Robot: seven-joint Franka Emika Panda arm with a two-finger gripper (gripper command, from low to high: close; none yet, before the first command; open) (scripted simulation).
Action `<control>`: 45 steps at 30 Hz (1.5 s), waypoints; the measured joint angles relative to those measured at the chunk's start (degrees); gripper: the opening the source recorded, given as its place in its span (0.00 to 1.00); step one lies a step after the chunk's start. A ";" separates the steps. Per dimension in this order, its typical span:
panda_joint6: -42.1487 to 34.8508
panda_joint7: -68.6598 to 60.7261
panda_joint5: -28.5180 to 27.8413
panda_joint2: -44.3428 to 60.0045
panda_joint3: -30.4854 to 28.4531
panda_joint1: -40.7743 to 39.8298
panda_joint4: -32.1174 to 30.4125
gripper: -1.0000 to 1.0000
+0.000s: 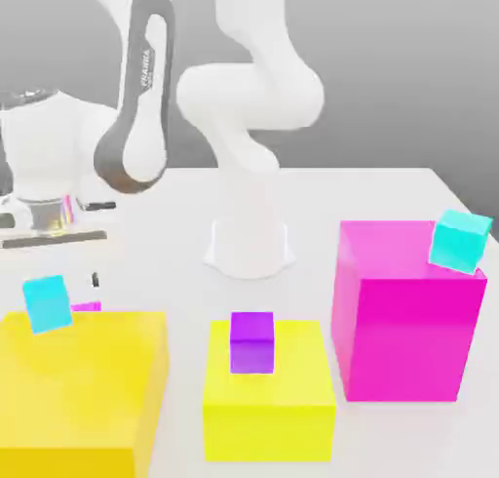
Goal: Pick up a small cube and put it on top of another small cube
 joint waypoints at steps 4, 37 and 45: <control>2.42 -6.24 8.19 3.69 4.77 0.66 0.91 0.50; 1.67 -3.15 3.98 2.28 7.78 -3.54 0.49 0.00; -8.32 -2.32 -5.75 -4.53 6.39 -5.49 1.04 0.00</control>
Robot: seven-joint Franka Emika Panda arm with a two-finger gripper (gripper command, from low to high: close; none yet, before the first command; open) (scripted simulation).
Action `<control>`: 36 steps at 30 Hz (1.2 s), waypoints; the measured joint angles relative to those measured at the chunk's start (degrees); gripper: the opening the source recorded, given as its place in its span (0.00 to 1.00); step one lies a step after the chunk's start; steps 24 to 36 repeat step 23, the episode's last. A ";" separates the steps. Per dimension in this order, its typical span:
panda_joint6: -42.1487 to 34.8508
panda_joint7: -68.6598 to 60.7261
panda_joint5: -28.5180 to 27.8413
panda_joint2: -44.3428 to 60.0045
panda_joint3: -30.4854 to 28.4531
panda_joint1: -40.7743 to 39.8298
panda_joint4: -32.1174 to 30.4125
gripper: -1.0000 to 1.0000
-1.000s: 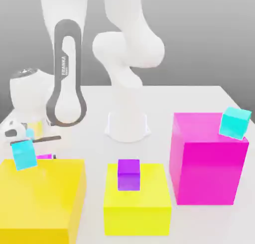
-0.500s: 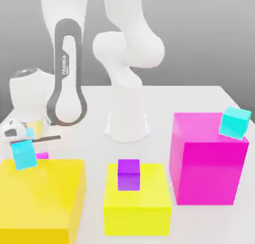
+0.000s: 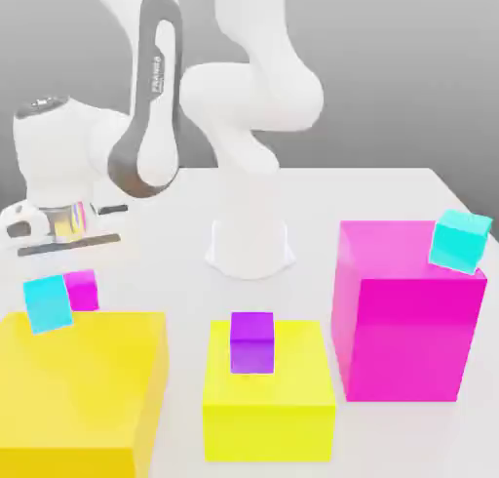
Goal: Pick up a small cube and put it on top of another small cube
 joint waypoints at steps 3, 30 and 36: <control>-7.07 -0.23 -2.78 -3.59 0.00 -1.20 2.38 0.00; -13.63 20.50 -1.75 -4.79 9.35 -0.33 11.78 1.00; -13.63 20.50 -1.75 -4.79 9.35 -0.33 11.78 1.00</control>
